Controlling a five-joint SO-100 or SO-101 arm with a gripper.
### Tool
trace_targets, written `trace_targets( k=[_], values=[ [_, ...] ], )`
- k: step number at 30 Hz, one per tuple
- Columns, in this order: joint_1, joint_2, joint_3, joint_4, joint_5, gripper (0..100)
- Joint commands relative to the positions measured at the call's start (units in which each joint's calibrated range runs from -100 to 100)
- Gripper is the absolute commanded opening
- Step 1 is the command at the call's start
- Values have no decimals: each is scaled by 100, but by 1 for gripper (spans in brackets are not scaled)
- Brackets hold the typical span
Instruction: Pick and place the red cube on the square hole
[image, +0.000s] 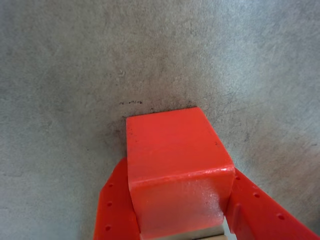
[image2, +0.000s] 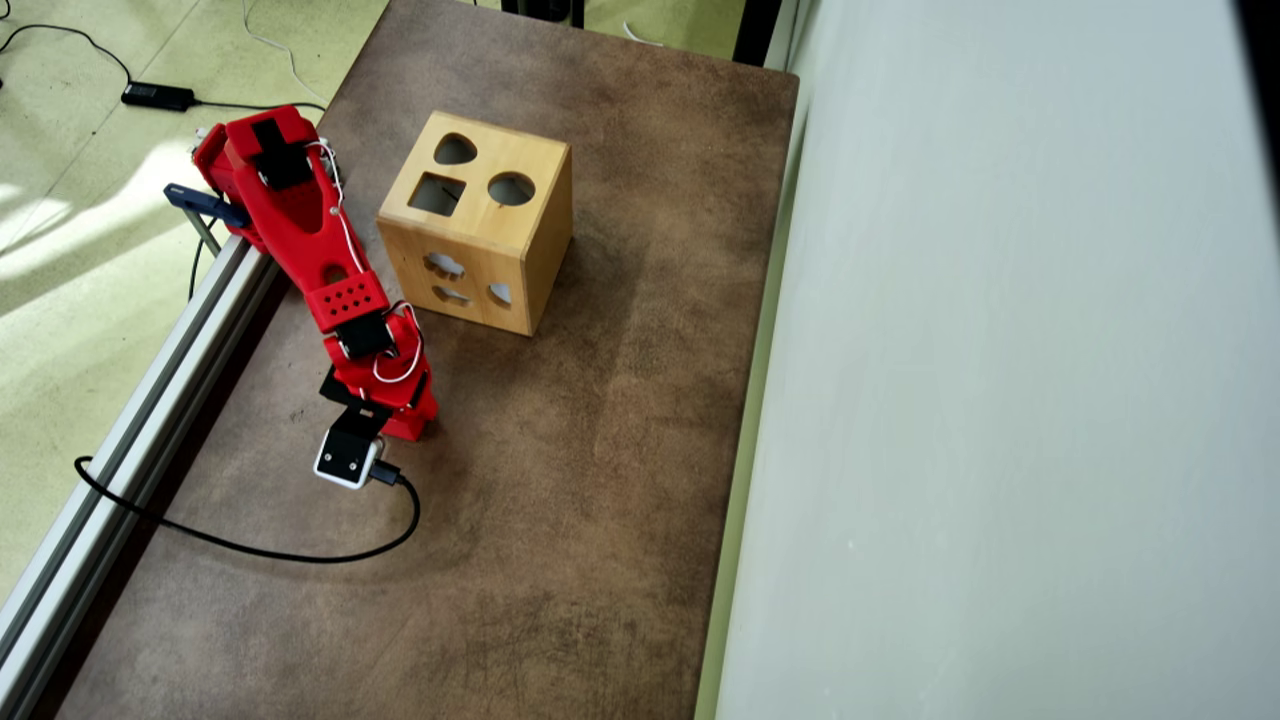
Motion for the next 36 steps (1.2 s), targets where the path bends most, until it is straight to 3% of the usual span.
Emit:
trace_targets(
  k=[1, 20, 36],
  values=[
    [27, -922, -143, 117, -20, 7],
    [-3, -3495, -241, 2900, -190, 7],
    [-40, -5168, -241, 3141, -190, 8]
  ],
)
